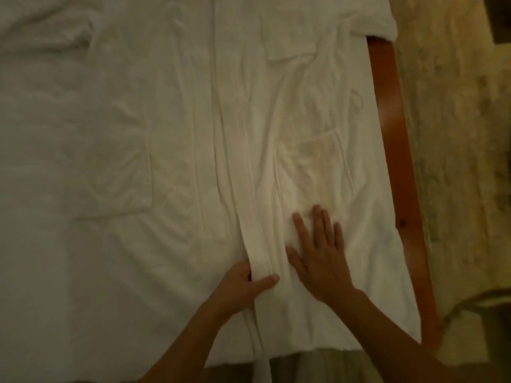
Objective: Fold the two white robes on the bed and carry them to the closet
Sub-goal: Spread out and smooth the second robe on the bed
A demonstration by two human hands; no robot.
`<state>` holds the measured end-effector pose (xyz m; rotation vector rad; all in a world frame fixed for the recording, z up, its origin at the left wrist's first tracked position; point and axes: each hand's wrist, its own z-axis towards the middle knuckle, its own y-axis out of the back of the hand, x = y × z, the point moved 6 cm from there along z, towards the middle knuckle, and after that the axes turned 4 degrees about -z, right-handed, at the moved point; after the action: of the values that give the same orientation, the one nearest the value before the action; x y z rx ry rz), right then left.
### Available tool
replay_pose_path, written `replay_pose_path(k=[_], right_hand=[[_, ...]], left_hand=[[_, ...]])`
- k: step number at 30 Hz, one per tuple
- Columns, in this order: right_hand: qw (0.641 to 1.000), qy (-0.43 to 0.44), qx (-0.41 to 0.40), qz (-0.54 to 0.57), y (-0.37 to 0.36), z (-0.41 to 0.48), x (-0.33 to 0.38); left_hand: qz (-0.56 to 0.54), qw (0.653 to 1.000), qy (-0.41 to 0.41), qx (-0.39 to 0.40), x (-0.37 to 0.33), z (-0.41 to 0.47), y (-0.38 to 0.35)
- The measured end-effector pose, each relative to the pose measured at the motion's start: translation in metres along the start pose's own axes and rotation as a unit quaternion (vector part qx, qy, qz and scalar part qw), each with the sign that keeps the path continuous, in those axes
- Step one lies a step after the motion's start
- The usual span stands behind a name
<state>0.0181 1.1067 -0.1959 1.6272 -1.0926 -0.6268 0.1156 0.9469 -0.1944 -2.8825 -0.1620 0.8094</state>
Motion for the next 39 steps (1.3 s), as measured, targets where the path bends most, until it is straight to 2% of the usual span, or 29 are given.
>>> replay_pose_path(k=[3,6,8,10,12,13,14,15,17,18,19,20,21,22,25,27,29,32,34,36,39], right_hand=[[1.000,0.007,0.019,0.009,-0.011,-0.039,0.000],[0.999,0.020,0.042,0.008,-0.017,-0.085,-0.019],[0.998,0.023,0.053,0.020,-0.023,-0.120,-0.038],[0.998,0.030,0.053,0.029,-0.025,-0.156,-0.052],[0.998,0.023,0.032,0.040,-0.034,-0.180,-0.072],[0.998,-0.010,0.004,0.058,-0.037,-0.189,-0.085],[0.991,-0.081,-0.036,0.098,-0.041,-0.197,-0.107],[0.967,-0.182,-0.080,0.157,-0.044,-0.205,-0.130],[0.885,-0.364,-0.140,0.253,-0.045,-0.224,-0.165],[0.858,-0.405,-0.141,0.283,-0.046,-0.230,-0.173],[0.839,-0.424,-0.124,0.317,-0.048,-0.234,-0.177],[0.833,-0.422,-0.094,0.344,-0.050,-0.236,-0.177],[0.839,-0.406,-0.062,0.357,-0.053,-0.236,-0.176],[0.852,-0.382,-0.033,0.356,-0.053,-0.238,-0.173],[0.875,-0.344,-0.010,0.342,-0.050,-0.239,-0.164],[0.861,-0.348,-0.025,0.370,-0.047,-0.245,-0.163],[0.841,-0.350,-0.007,0.413,-0.049,-0.251,-0.156],[0.812,-0.350,0.029,0.466,-0.054,-0.263,-0.145],[0.778,-0.364,0.029,0.510,-0.047,-0.270,-0.141],[0.728,-0.393,0.046,0.560,-0.043,-0.278,-0.146],[0.626,-0.434,0.078,0.644,-0.048,-0.302,-0.158]], left_hand=[[-0.021,0.999,-0.009,-0.030,0.038,-0.016,-0.026],[-0.120,0.983,-0.021,-0.136,0.064,-0.033,-0.042],[-0.138,0.969,-0.055,-0.200,0.073,-0.046,-0.043],[-0.119,0.968,-0.086,-0.201,0.091,-0.053,-0.046],[-0.059,0.984,-0.091,-0.141,0.113,-0.058,-0.057],[-0.027,0.989,-0.079,-0.122,0.128,-0.063,-0.063],[-0.009,0.989,-0.069,-0.131,0.141,-0.069,-0.069],[-0.003,0.984,-0.069,-0.166,0.150,-0.077,-0.070],[0.008,0.952,-0.094,-0.292,0.154,-0.098,-0.056],[0.020,0.916,-0.108,-0.387,0.152,-0.113,-0.038],[0.023,0.864,-0.123,-0.487,0.152,-0.129,-0.012],[0.014,0.808,-0.142,-0.572,0.153,-0.144,0.019],[0.002,0.771,-0.140,-0.622,0.158,-0.152,0.052],[0.001,0.760,-0.115,-0.640,0.163,-0.152,0.083],[0.066,0.761,-0.022,-0.645,0.181,-0.161,0.152],[0.081,0.766,-0.019,-0.637,0.185,-0.172,0.171],[0.020,0.790,-0.046,-0.611,0.190,-0.182,0.180],[-0.011,0.858,-0.047,-0.511,0.205,-0.187,0.184],[-0.021,0.890,-0.045,-0.453,0.215,-0.191,0.183],[-0.058,0.912,-0.036,-0.405,0.229,-0.196,0.180],[-0.123,0.904,-0.025,-0.408,0.251,-0.215,0.173]])
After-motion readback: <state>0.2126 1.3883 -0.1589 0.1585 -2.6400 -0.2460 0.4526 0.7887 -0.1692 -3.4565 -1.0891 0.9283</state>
